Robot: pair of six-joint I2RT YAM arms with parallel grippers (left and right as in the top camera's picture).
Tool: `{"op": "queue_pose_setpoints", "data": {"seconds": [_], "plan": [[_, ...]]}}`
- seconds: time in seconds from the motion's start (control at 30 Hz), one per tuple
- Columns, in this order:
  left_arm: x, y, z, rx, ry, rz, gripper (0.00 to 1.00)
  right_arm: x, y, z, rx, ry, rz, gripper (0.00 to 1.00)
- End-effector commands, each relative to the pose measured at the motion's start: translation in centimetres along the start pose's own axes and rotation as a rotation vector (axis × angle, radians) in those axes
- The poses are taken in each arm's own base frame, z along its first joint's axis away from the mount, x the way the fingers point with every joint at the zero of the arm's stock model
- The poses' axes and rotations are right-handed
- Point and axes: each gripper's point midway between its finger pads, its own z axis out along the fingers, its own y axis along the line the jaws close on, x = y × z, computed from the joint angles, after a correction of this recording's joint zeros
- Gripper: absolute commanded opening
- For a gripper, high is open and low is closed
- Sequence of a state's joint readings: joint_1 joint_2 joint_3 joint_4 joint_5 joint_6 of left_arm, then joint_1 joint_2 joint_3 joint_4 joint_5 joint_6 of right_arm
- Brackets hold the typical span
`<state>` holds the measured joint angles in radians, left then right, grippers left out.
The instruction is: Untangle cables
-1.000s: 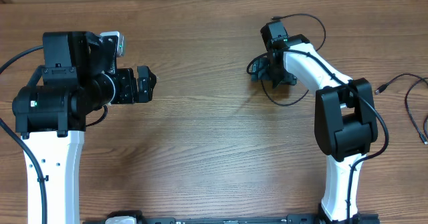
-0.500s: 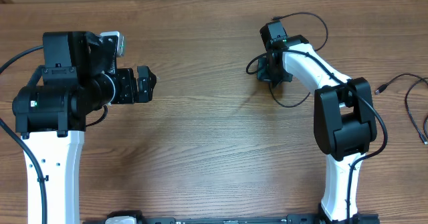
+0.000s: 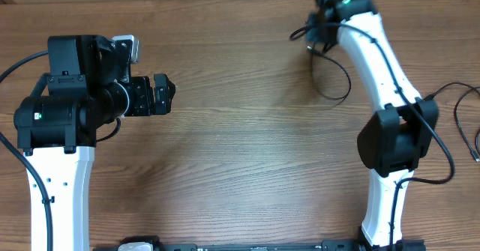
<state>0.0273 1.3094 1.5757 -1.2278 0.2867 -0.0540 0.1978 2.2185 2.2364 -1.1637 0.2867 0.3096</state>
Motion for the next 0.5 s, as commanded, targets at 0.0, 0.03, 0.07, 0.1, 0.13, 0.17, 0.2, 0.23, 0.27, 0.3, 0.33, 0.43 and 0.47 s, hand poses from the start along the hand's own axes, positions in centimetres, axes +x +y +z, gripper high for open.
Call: {"op": "queue_pose_setpoints", "data": {"seconds": [0.0,0.03,0.07,0.1,0.13,0.17,0.2,0.23,0.27,0.3,0.33,0.43,0.47], "plan": [[-0.4,-0.1,-0.3,-0.003,-0.015,-0.006,1.00,-7.2,-5.8,-5.8,0.117,-0.242,0.121,0.04],[-0.4,-0.1,-0.3,-0.003,-0.015,-0.006,1.00,-8.3,-7.1,-6.6,0.142,-0.280,0.149,0.04],[-0.4,-0.1,-0.3,-0.003,-0.015,-0.006,1.00,-9.5,-8.9,-7.4,0.174,-0.321,0.184,0.04],[-0.4,-0.1,-0.3,-0.003,-0.015,-0.006,1.00,-10.2,-10.0,-7.7,0.192,-0.343,0.207,0.04],[-0.4,-0.1,-0.3,-0.003,-0.015,-0.006,1.00,-10.7,-11.7,-7.9,0.204,-0.353,0.237,0.04],[-0.4,-0.1,-0.3,-0.003,-0.015,-0.006,1.00,-10.7,-12.6,-7.7,0.195,-0.343,0.251,0.04],[-0.4,-0.1,-0.3,-0.003,-0.015,-0.006,1.00,-10.3,-13.3,-7.0,0.143,-0.301,0.262,0.04],[-0.4,-0.1,-0.3,-0.003,-0.015,-0.006,1.00,-10.0,-13.3,-6.5,0.096,-0.271,0.265,0.04],[-0.4,-0.1,-0.3,-0.003,-0.015,-0.006,1.00,-9.4,-12.8,-5.8,0.013,-0.222,0.267,0.09],[-0.4,-0.1,-0.3,-0.003,-0.015,-0.006,1.00,-8.5,-12.0,-5.1,-0.086,-0.165,0.270,0.15],[-0.4,-0.1,-0.3,-0.003,-0.015,-0.006,1.00,-8.1,-11.6,-4.8,-0.132,-0.138,0.272,0.26],[-0.4,-0.1,-0.3,-0.003,-0.014,-0.006,1.00,-6.3,-9.9,-3.2,-0.259,-0.034,0.275,0.56],[-0.4,-0.1,-0.3,-0.003,-0.014,-0.006,1.00,-5.5,-9.6,-2.2,-0.263,-0.001,0.273,0.62]]}}
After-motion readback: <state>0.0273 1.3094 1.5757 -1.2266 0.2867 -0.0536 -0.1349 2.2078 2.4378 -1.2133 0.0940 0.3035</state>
